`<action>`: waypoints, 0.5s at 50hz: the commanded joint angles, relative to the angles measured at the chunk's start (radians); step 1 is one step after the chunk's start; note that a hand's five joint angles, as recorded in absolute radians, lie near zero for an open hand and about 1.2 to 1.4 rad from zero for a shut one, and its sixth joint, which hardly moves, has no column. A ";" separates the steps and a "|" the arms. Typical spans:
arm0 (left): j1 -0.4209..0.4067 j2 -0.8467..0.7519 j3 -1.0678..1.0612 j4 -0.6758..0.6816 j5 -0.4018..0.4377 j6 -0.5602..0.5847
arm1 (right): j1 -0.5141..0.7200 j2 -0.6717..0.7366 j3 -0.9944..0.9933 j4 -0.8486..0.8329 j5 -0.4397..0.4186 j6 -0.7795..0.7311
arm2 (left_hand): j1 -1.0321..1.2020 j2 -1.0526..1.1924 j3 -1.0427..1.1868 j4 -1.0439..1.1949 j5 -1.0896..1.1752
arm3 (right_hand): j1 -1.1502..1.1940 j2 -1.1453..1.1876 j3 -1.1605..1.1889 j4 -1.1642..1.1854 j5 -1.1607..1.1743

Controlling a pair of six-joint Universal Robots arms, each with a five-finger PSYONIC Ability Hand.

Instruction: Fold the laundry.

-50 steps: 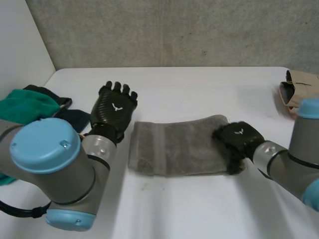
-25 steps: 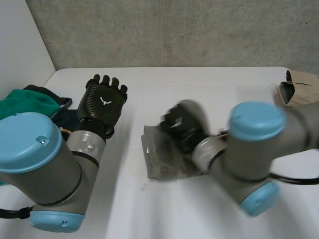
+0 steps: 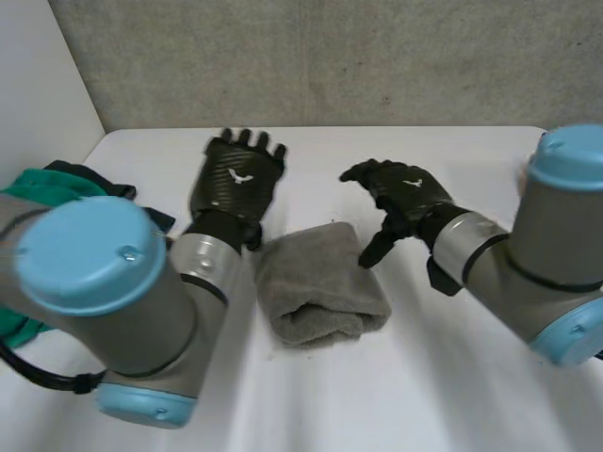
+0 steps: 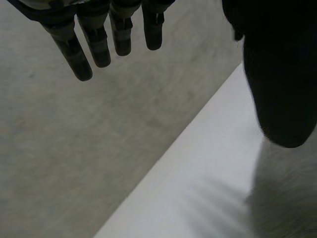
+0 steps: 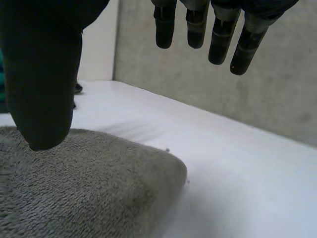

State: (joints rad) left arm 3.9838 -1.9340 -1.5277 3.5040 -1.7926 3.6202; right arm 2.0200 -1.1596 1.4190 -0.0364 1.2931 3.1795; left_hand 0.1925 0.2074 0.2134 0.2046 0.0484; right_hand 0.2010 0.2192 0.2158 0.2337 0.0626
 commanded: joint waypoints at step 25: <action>-0.069 -0.284 0.153 -0.316 -0.067 -0.150 | 0.068 0.387 -0.368 0.308 0.054 -0.277 | -0.018 -0.033 -0.039 -0.030 -0.048 | -0.026 -0.045 -0.041 -0.059 -0.063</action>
State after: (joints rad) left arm 3.9157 -2.2298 -1.3790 3.1723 -1.8715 3.4260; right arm 2.0801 -0.7432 1.0377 0.2840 1.3215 2.9500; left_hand 0.1925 0.2074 0.2134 0.2045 0.0484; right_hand 0.2010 0.2192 0.2157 0.2337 0.0626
